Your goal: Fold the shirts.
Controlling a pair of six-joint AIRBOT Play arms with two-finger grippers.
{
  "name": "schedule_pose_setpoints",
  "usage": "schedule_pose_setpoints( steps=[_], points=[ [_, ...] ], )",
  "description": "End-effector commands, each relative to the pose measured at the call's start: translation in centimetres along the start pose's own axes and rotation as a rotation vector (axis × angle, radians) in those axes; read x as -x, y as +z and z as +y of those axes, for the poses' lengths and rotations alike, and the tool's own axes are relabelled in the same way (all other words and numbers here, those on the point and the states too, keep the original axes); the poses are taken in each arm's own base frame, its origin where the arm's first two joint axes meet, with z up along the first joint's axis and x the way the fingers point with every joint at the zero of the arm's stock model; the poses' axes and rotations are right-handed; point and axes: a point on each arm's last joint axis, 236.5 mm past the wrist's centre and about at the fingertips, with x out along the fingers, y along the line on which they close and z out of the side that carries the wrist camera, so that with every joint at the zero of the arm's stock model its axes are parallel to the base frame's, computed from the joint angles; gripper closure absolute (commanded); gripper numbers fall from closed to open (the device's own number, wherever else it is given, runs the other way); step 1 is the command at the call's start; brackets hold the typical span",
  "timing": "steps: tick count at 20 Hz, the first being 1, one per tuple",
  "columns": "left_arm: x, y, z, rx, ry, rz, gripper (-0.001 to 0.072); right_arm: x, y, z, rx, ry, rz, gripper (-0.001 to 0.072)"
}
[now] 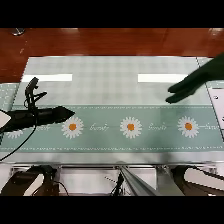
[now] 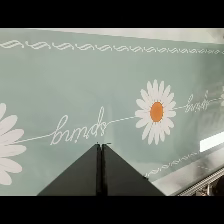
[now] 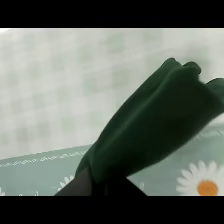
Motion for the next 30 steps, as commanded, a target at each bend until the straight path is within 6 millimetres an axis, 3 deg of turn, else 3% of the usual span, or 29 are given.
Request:
schedule_pose_setpoints(
  steps=[1,7,9,11,12,13,14,16,17,18,19,20,21,22,23,24,25,27,28,30],
  points=[
    [0.0,0.0,0.0,0.000,-0.001,-0.001,0.0682,3.7,-3.6,-5.5,-0.193,-0.106,-0.013,0.0696],
    [0.0,0.5,0.1,0.000,0.003,-0.019,0.0682,4.2,-17.0,-14.9,-0.551,-0.380,0.063,0.0695],
    [0.0,0.5,0.1,0.000,0.002,-0.019,0.0682,6.1,-21.7,-18.6,-0.616,-0.586,0.100,0.0694],
    [0.0,0.4,0.0,0.000,0.002,-0.016,0.0683,8.2,-25.6,-20.7,-0.697,-0.779,0.117,0.0694],
    [0.0,0.4,0.0,0.000,0.002,-0.015,0.0683,8.9,-27.0,-21.3,-0.738,-0.845,0.114,0.0667],
    [0.0,0.3,0.0,0.000,0.001,-0.014,0.0683,9.6,-28.5,-22.0,-0.792,-0.921,0.119,0.0382],
    [0.0,0.3,0.0,0.000,0.001,-0.011,0.0683,9.4,-29.2,-22.3,-0.802,-0.934,0.137,0.0070],
    [0.0,0.3,0.0,-0.001,0.001,-0.012,0.0682,7.7,-28.6,-22.0,-0.781,-0.863,0.155,0.0091],
    [0.0,0.7,0.0,-0.028,0.003,-0.022,0.0682,6.8,-27.4,-22.0,-0.764,-0.819,0.138,0.0092],
    [0.2,1.1,-0.3,-0.090,0.001,-0.024,0.0683,5.7,-24.9,-21.9,-0.748,-0.742,0.077,0.0097],
    [0.7,1.4,-0.8,-0.175,-0.007,0.001,0.0683,3.8,-20.2,-20.6,-0.737,-0.582,-0.043,0.0174],
    [1.5,2.2,-1.4,-0.224,-0.014,0.030,0.0683,1.9,-14.7,-17.7,-0.716,-0.352,-0.154,0.0280],
    [2.8,4.1,-2.1,-0.235,-0.020,0.028,0.0683,0.7,-8.7,-12.9,-0.646,-0.071,-0.247,0.0383],
    [4.2,7.0,-3.4,-0.243,-0.038,-0.016,0.0683,0.3,-4.3,-7.3,-0.510,0.172,-0.294,0.0698],
    [5.6,10.0,-5.5,-0.241,-0.074,-0.075,0.0683,0.2,-1.3,-2.2,-0.383,0.346,-0.332,0.0692],
    [7.1,12.7,-8.1,-0.265,-0.118,-0.128,0.0684,-0.6,0.0,2.6,-0.248,0.440,-0.330,0.0693],
    [8.2,14.6,-10.7,-0.319,-0.151,-0.162,0.0684,-2.5,-0.1,6.5,-0.093,0.449,-0.308,0.0693],
    [9.2,16.3,-15.1,-0.425,-0.173,-0.200,0.0685,-8.4,-3.5,10.6,0.182,0.311,-0.202,0.0693],
    [8.9,16.3,-15.0,-0.428,-0.106,-0.195,0.0685,-11.6,-6.1,11.0,0.305,0.198,-0.120,0.0693],
    [7.2,15.3,-11.4,-0.434,0.143,-0.171,0.0685,-17.3,-11.1,9.8,0.426,-0.034,0.021,0.0694]
  ],
)
